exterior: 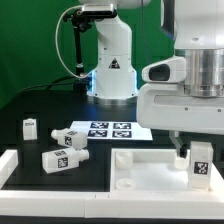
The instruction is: Assemble one leg
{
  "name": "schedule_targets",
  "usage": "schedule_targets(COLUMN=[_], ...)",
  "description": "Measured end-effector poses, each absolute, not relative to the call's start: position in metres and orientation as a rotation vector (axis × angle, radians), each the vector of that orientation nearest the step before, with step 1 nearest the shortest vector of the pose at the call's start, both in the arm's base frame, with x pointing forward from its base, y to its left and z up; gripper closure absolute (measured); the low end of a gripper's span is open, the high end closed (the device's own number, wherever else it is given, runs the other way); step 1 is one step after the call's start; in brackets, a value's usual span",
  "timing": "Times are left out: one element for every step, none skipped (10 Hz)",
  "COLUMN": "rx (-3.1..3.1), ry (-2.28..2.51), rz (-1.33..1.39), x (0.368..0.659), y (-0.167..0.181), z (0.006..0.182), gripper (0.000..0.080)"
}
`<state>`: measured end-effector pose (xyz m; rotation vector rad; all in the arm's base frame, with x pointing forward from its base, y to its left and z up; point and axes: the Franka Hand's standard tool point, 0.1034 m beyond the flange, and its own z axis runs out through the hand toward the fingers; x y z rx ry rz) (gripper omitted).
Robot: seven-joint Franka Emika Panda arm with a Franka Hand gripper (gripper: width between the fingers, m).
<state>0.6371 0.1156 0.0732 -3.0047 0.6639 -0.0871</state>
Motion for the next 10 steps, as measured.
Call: schedule_targets(rx=[-2.979,-2.945,-2.926,-2.852,-2.774,-2.663,-2.549,-2.375,-2.248,-2.222], ry=[0.761,0.879,0.939,1.128,1.296,1.508,1.678,1.879,2.004,2.031], rz=[-0.083,-0.079,-0.077,-0.069,-0.061,-0.05,-0.035,-0.027,-0.042,-0.039], x=[0.6371,0.6371,0.6371,0.6377,0.6378,0.6376,0.6392,0.6399,0.6391,0.6391], y=[0.1157,0.1152,0.1151,0.1147,0.1142,0.1168,0.1162,0.1162,0.1165,0.1165], z=[0.0731,0.0731,0.073,0.0729,0.0727,0.0725,0.0718,0.0714,0.0713,0.0713], gripper=[0.0388,0.0514,0.0514,0.0514,0.0514,0.0514,0.0514,0.0514,0.0514,0.0514])
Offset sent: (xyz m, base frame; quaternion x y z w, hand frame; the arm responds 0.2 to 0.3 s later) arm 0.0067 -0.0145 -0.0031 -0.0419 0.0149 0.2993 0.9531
